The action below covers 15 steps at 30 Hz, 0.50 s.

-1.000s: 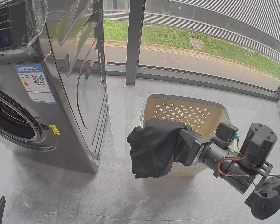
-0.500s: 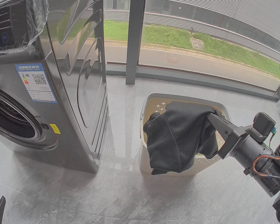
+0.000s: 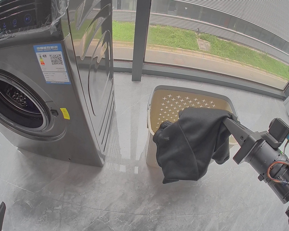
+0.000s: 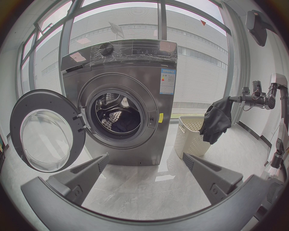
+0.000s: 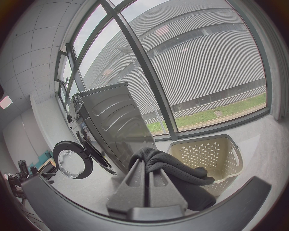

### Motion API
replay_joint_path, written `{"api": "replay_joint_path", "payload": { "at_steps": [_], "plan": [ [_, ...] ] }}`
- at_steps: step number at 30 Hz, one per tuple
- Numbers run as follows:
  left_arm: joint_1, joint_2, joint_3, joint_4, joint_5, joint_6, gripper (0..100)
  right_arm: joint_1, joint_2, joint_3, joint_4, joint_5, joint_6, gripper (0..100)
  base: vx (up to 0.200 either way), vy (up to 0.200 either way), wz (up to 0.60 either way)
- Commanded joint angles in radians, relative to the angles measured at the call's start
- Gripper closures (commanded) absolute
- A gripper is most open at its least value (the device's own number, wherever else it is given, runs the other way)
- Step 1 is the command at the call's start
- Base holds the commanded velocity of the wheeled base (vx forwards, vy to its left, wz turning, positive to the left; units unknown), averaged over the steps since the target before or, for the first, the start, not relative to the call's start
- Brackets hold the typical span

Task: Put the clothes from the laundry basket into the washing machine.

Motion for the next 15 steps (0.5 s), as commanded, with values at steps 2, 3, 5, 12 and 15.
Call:
{"api": "replay_joint_path", "payload": {
  "at_steps": [2, 3, 5, 12, 15],
  "plan": [
    [0.001, -0.015, 0.015, 0.0, 0.0, 0.0, 0, -0.028, -0.001, -0.003, -0.003, 0.002, 0.001, 100, 0.0, 0.2, 0.0],
    [0.001, -0.015, 0.015, 0.0, 0.0, 0.0, 0, -0.027, -0.001, -0.005, -0.003, 0.002, 0.001, 100, 0.0, 0.2, 0.0],
    [0.001, -0.015, 0.015, 0.0, 0.0, -0.001, 0, -0.024, -0.003, -0.01, -0.003, 0.002, 0.001, 100, 0.0, 0.2, 0.0],
    [0.001, -0.015, 0.015, 0.0, 0.0, -0.003, 0, -0.019, 0.005, -0.01, -0.005, 0.008, 0.003, 100, 0.0, 0.2, 0.0],
    [0.001, -0.015, 0.015, 0.0, 0.0, -0.003, 0, -0.018, 0.01, -0.007, -0.006, 0.008, 0.004, 100, 0.0, 0.2, 0.0]
  ]
}}
